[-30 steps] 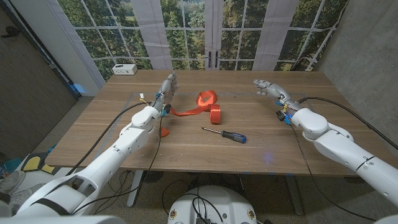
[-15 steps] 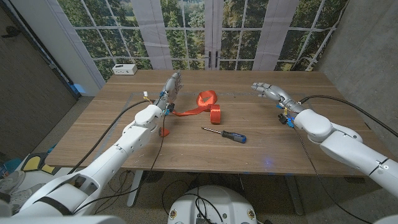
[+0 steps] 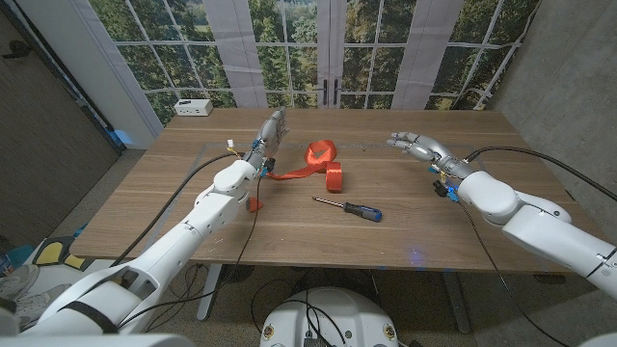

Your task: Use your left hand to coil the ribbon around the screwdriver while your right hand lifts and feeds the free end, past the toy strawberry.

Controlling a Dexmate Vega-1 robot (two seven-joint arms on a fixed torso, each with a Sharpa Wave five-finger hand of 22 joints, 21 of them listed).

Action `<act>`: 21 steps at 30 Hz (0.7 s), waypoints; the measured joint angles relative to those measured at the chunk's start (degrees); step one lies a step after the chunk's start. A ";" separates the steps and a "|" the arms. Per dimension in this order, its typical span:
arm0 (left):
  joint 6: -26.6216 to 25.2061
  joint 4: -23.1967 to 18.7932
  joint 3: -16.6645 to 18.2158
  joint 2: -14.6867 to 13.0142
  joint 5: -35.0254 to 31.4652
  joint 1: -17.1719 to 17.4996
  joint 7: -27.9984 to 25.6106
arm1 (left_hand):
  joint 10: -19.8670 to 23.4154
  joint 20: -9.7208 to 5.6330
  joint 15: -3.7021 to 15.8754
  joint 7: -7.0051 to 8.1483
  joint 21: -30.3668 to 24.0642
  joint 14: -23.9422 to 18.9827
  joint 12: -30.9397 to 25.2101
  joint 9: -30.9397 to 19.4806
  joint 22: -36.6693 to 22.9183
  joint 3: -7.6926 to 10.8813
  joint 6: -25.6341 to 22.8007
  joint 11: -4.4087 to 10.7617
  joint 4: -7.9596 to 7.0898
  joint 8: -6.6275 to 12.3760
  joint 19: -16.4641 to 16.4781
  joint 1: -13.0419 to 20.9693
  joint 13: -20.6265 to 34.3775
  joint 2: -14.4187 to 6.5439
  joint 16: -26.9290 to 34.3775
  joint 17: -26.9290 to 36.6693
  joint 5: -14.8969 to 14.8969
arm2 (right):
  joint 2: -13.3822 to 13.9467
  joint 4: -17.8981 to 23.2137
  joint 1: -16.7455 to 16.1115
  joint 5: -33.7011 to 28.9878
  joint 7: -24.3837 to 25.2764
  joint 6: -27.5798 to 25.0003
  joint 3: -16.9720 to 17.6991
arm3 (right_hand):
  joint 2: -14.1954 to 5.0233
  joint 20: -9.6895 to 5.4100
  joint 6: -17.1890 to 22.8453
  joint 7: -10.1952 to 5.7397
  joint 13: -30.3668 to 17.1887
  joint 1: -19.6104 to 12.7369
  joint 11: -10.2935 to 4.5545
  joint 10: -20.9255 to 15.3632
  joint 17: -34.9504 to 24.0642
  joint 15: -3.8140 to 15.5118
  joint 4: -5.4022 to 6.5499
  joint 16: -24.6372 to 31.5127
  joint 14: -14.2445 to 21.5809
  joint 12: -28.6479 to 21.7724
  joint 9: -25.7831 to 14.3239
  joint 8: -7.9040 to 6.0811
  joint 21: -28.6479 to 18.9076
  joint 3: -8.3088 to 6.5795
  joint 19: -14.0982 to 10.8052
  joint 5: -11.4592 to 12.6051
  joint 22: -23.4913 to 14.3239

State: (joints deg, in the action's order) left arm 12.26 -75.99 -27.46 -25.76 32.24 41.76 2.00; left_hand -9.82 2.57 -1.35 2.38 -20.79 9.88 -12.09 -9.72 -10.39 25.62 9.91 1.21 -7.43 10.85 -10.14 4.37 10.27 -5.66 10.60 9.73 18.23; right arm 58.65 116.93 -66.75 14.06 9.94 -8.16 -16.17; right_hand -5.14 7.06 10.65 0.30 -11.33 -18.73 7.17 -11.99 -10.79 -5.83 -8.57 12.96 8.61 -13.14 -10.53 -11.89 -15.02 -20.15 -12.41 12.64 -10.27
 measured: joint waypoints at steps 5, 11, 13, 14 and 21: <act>-0.05 0.30 -0.24 0.21 -0.11 -0.34 0.28 | 0.00 0.31 0.00 0.00 0.00 0.00 0.00 0.00 -0.13 0.00 0.00 0.00 0.00 0.00 0.32 0.09 0.00 0.09 0.00 0.00 0.00 | 1.11 1.81 -1.23 -0.55 0.30 -1.62 0.71 | 0.00 0.00 0.31 -0.31 0.00 0.00 0.00 0.00 0.00 0.00 -0.23 0.00 0.00 0.00 0.00 0.00 0.00 -0.24 0.00 -0.39 0.00; -0.23 0.39 -0.44 0.34 -0.17 -0.55 0.52 | 0.00 0.31 0.00 0.00 0.25 0.00 0.00 0.00 -0.16 0.00 0.00 0.01 0.00 0.00 0.32 0.51 0.00 -0.07 0.00 0.00 0.00 | 2.42 4.22 -2.71 -1.40 0.82 -3.71 1.55 | -0.16 -0.22 0.62 0.00 0.00 -0.61 0.31 -0.31 0.00 0.12 -0.23 0.00 0.11 0.00 0.00 0.00 0.00 -0.24 -0.21 -0.40 0.00; -0.26 0.39 -0.49 0.34 -0.18 -0.59 0.56 | 0.00 0.31 0.01 -0.01 0.25 0.00 0.00 0.00 -0.16 0.00 0.00 0.01 0.00 0.00 0.32 0.51 0.00 -0.07 0.00 0.00 0.00 | 2.71 4.81 -3.06 -1.63 0.89 -4.35 1.74 | -0.16 -0.31 0.62 0.00 0.00 -0.61 0.31 -0.31 0.01 0.21 -0.23 0.00 0.20 0.00 0.00 0.00 0.00 -0.23 -0.31 -0.40 0.00; -0.26 0.39 -0.50 0.35 -0.19 -0.60 0.59 | 0.00 0.31 0.01 0.00 0.25 0.00 0.00 0.00 -0.16 0.16 0.00 0.01 0.16 0.00 0.32 0.51 0.00 -0.07 0.00 0.00 0.00 | 2.98 5.30 -3.33 -1.71 0.92 -4.55 1.88 | -0.16 -0.31 0.62 0.00 0.00 -0.61 0.31 -0.31 0.01 0.21 -0.23 0.00 0.20 0.00 0.00 0.00 0.00 -0.23 -0.31 -0.40 0.00; -0.27 0.43 -0.55 0.42 -0.18 -0.60 0.80 | 0.00 0.30 0.01 -0.01 0.25 0.00 0.00 0.00 -0.15 0.18 0.00 0.01 0.17 0.00 0.31 0.51 0.00 -0.07 0.00 0.00 0.00 | 4.27 7.79 -4.53 -2.81 1.23 -7.23 2.65 | 0.15 -0.31 0.84 -0.22 0.00 -0.92 0.10 -0.52 0.01 0.41 -0.23 0.00 0.41 0.00 0.00 0.00 0.21 -0.23 -0.30 -0.79 0.00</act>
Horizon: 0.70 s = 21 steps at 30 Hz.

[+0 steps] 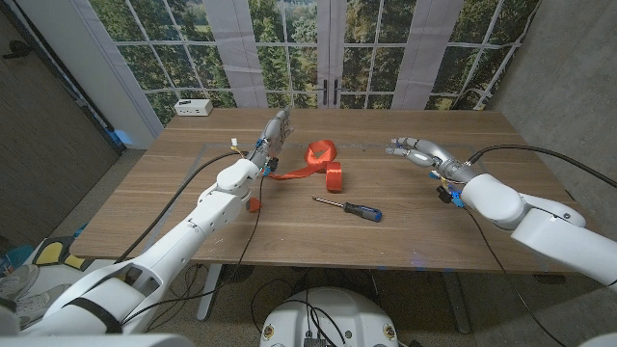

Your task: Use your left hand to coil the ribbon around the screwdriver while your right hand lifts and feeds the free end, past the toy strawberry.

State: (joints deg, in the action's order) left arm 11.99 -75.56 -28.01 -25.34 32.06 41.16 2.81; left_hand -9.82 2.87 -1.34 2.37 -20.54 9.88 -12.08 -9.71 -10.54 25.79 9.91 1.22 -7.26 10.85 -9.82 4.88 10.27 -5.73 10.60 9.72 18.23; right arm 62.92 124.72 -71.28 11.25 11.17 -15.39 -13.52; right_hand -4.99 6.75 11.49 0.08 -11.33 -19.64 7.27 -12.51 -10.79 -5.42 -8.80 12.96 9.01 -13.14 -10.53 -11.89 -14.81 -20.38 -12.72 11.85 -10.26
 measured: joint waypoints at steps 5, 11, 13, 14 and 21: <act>0.10 0.33 -0.04 0.14 0.05 -0.07 0.31 | 0.00 0.00 0.00 0.00 0.00 0.00 0.00 0.00 0.00 0.00 0.00 0.00 0.00 0.00 0.00 0.00 0.00 0.00 0.00 0.00 0.00 | 0.94 1.86 -0.42 -0.69 0.02 -1.62 0.16 | -0.22 0.00 0.09 -0.09 0.00 -0.22 0.00 0.00 0.00 0.00 0.00 0.00 0.00 0.00 0.00 0.00 0.00 0.00 0.00 0.00 0.00; 0.45 1.10 -0.18 0.49 0.13 -0.47 0.76 | 0.00 -0.01 0.00 0.00 0.21 0.00 0.00 0.00 0.01 0.00 0.00 0.00 0.00 0.00 0.00 0.00 0.00 0.00 0.00 0.00 0.00 | 2.11 3.89 -0.47 -1.76 -0.49 -4.43 0.17 | -0.13 0.00 0.09 -0.09 0.00 -0.59 -0.21 -0.20 0.00 0.31 -0.24 0.00 0.31 0.00 0.00 0.00 0.00 -0.25 0.00 -0.14 0.00; 0.55 1.42 -0.24 0.65 0.15 -0.63 0.91 | 0.00 -0.01 0.00 0.00 0.21 0.00 0.00 0.00 0.01 0.00 0.00 0.00 0.00 0.00 0.00 0.00 0.00 0.00 0.00 0.00 0.00 | 2.47 4.35 -0.46 -2.05 -0.84 -5.43 0.17 | -0.07 0.00 0.09 -0.09 0.00 -0.99 -0.21 -0.20 0.00 0.31 -0.24 0.00 0.31 0.00 0.00 0.00 0.00 -0.25 0.00 -0.22 0.00; 0.62 1.56 -0.26 0.70 0.17 -0.71 1.04 | 0.00 -0.01 0.00 0.00 0.21 0.00 0.00 0.00 0.01 0.00 0.00 0.00 0.00 0.00 0.00 0.01 0.00 -0.02 0.00 0.00 0.00 | 3.01 5.08 -0.29 -2.25 -1.12 -6.08 0.16 | -0.08 0.00 0.09 -0.09 0.00 -0.99 -0.21 -0.20 0.00 0.31 -0.24 0.00 0.31 0.00 0.00 0.00 0.00 -0.25 0.00 -0.22 0.00; 0.72 2.37 -0.45 1.10 0.19 -1.17 1.33 | 0.00 -0.01 0.00 0.00 0.21 0.00 0.00 0.00 0.01 0.00 0.00 0.00 0.00 0.00 0.00 0.22 -0.01 -0.23 0.00 0.00 0.00 | 5.21 7.32 1.18 -2.89 -3.62 -9.82 -0.76 | 0.22 0.01 0.08 -0.09 0.01 -1.28 -0.21 -0.20 0.00 0.31 -0.48 0.00 0.31 0.00 0.00 0.00 0.20 -0.49 -0.03 -0.22 0.15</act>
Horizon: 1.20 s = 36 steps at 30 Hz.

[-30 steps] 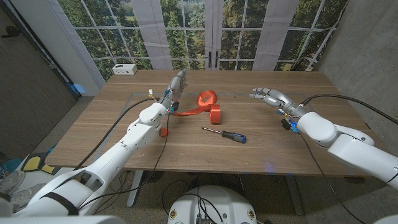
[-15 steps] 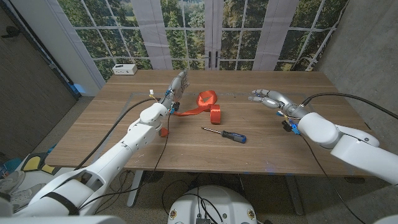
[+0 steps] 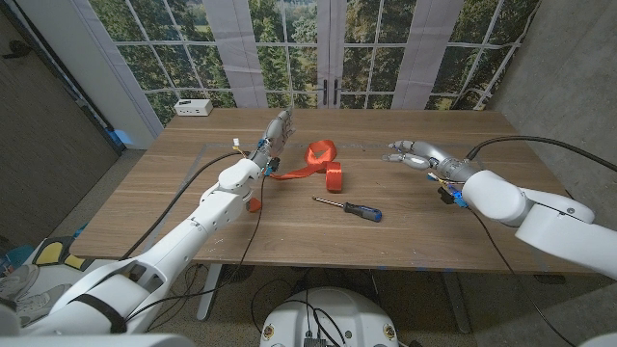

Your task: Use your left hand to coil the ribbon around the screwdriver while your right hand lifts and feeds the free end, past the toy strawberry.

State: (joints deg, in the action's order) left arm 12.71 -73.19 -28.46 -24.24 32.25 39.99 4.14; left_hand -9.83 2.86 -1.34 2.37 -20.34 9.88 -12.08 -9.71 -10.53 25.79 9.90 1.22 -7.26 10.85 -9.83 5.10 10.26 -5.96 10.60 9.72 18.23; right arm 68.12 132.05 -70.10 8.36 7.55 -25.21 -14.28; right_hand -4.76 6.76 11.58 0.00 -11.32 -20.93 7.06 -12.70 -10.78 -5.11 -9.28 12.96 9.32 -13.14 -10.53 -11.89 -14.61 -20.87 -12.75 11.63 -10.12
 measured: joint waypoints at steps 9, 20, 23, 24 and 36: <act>0.05 0.93 -0.27 0.55 0.00 -0.52 0.21 | 0.00 0.00 0.00 0.00 0.21 0.00 0.31 0.00 0.00 0.00 0.00 0.00 0.00 0.00 0.00 0.00 0.00 0.00 0.00 0.00 0.00 | 2.14 1.62 4.28 -1.77 -4.83 -3.59 -3.20 | -0.30 0.00 0.20 -0.21 0.00 -0.29 0.00 0.00 0.00 0.00 0.00 0.00 0.00 0.16 0.00 0.00 -0.01 0.00 -0.58 0.00 0.00; 0.06 1.92 -0.51 1.10 -0.07 -1.00 0.29 | 0.00 0.32 0.00 0.00 0.43 0.00 0.31 0.00 0.01 0.00 0.00 0.00 0.00 0.00 0.32 0.00 0.00 0.00 0.00 0.00 -0.27 | 3.61 3.30 9.21 -4.40 -10.14 -6.90 -7.20 | 0.25 0.00 0.20 -0.20 0.00 -0.84 0.00 0.00 0.00 0.31 0.01 0.00 0.31 0.33 0.00 0.00 0.21 0.00 -0.57 -0.25 -0.17; 0.07 2.22 -0.60 1.30 -0.10 -1.19 0.43 | 0.00 0.32 0.00 0.00 0.43 0.00 0.31 0.00 0.01 0.00 0.00 0.00 0.00 0.00 0.32 0.00 0.00 0.00 0.00 0.00 -0.27 | 3.80 3.82 10.95 -5.32 -11.98 -7.90 -8.80 | 0.24 0.00 0.20 -0.20 0.00 -0.83 0.00 0.00 0.00 0.31 0.01 0.00 0.30 0.33 0.00 0.00 0.22 0.00 -0.57 -0.44 -0.16; 0.12 2.35 -0.62 1.35 -0.10 -1.25 0.47 | 0.00 0.32 0.00 0.00 0.43 0.00 0.31 0.00 0.01 0.00 0.00 0.00 0.00 0.00 0.32 0.00 0.00 0.00 0.00 0.00 -0.27 | 3.81 3.84 11.01 -5.68 -12.60 -8.24 -8.85 | 0.24 0.00 0.20 -0.20 0.00 -0.83 0.00 0.01 0.00 0.31 0.01 0.00 0.30 0.33 0.00 0.00 0.22 0.00 -0.57 -0.44 -0.16; 0.61 3.74 -0.74 1.97 -0.11 -1.80 1.14 | 0.00 0.31 0.00 0.00 0.66 0.00 0.31 0.00 0.01 0.00 0.00 0.00 0.00 0.00 0.32 0.00 0.00 0.00 0.00 0.00 -0.27 | 3.68 6.14 16.41 -11.32 -18.50 -12.92 -14.62 | -0.07 0.00 0.81 0.00 0.00 -1.13 -0.47 -0.47 0.00 0.76 0.01 0.00 0.31 0.33 0.00 0.00 0.22 0.01 -0.57 -0.44 -0.16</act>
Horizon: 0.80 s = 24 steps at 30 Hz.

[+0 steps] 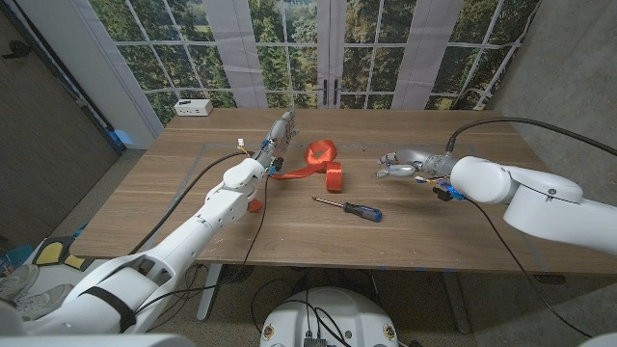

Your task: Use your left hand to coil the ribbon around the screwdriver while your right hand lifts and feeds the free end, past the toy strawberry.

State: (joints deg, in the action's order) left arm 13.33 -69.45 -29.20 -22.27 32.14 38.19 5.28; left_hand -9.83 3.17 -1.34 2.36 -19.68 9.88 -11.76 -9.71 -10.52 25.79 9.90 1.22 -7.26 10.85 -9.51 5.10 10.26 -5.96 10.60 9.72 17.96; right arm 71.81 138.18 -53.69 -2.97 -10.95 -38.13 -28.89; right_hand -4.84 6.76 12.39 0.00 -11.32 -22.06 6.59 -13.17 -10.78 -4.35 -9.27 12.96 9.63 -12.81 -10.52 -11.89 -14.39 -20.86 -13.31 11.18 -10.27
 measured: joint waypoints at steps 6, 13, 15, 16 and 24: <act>0.18 0.31 0.00 0.10 0.09 -0.06 0.18 | 0.00 0.00 0.00 0.00 0.00 0.00 0.00 0.00 0.00 0.00 0.00 0.00 0.00 -0.27 0.00 0.00 0.00 0.00 0.00 0.00 0.00 | -0.61 1.48 2.33 -4.05 -2.72 -3.04 -3.04 | -0.29 -0.11 0.84 -0.21 0.00 -0.90 -0.52 -0.15 0.00 0.72 -0.22 -0.28 0.10 0.00 0.00 0.00 0.09 -0.26 -0.53 0.00 0.15; 0.29 0.64 0.00 0.23 0.21 -0.15 0.40 | 0.00 -0.22 0.00 0.00 0.22 0.00 0.00 0.00 0.00 0.00 0.00 0.00 0.00 -0.27 0.21 0.00 0.00 0.00 0.00 0.00 0.00 | -1.61 2.48 4.77 -8.49 -6.79 -6.07 -6.40 | 0.15 -0.11 1.03 -0.41 0.00 -1.95 -0.78 -0.33 0.00 0.83 -0.46 -0.28 0.21 0.00 0.00 0.00 0.21 -0.50 -0.93 0.00 0.15; 0.33 0.76 0.00 0.28 0.22 -0.19 0.43 | -0.16 -0.22 0.00 0.00 0.22 0.00 0.00 0.00 0.00 0.00 0.00 -0.15 0.00 -0.27 0.21 0.00 0.00 0.00 -0.23 0.00 0.00 | -1.75 2.60 5.06 -9.56 -7.90 -6.64 -6.83 | 0.14 -0.11 1.07 -0.42 0.00 -1.95 -0.77 -0.33 0.00 1.11 -0.64 -0.28 0.49 0.00 0.00 -0.22 0.21 -0.68 -0.94 0.00 0.15; 0.42 0.86 0.00 0.32 0.26 -0.23 0.55 | -0.22 -0.22 0.00 0.00 0.22 0.00 0.00 0.00 0.00 0.00 0.00 -0.22 0.00 -0.27 0.21 0.00 0.00 0.00 -0.23 0.00 0.00 | -2.13 2.95 5.94 -10.32 -8.50 -6.97 -8.14 | -0.07 -0.12 1.46 -0.41 0.00 -2.20 -0.77 -0.33 0.00 1.11 -0.70 -0.28 0.49 0.00 0.00 -0.23 0.21 -0.74 -0.95 0.00 0.15; 0.62 1.25 0.00 0.48 0.31 -0.36 0.81 | -0.32 -0.22 0.00 0.00 0.22 0.00 0.00 0.00 0.00 0.00 0.00 -0.31 0.00 -0.27 0.21 0.00 0.00 0.00 -0.23 0.00 0.00 | -2.99 3.76 7.21 -14.16 -12.01 -8.33 -10.36 | 1.15 -0.32 3.82 0.12 0.00 -5.07 -0.95 -2.44 0.00 2.23 -0.86 -0.21 2.44 0.00 0.00 -0.55 0.21 -0.90 -2.22 0.00 0.15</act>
State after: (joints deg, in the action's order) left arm 13.95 -68.20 -29.20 -21.80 32.45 37.83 6.09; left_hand -10.14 2.96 -1.33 2.36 -19.46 9.89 -11.76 -9.71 -10.51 25.79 9.90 0.91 -7.26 10.58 -9.30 5.10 10.26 -5.96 10.37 9.72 17.96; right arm 68.82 141.94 -46.48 -17.12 -22.95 -46.46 -39.25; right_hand -3.69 6.44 16.20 0.12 -11.32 -27.13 5.64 -15.61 -10.78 -2.12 -10.13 12.75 12.07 -12.81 -10.52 -12.43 -14.18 -21.76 -15.53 11.19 -10.12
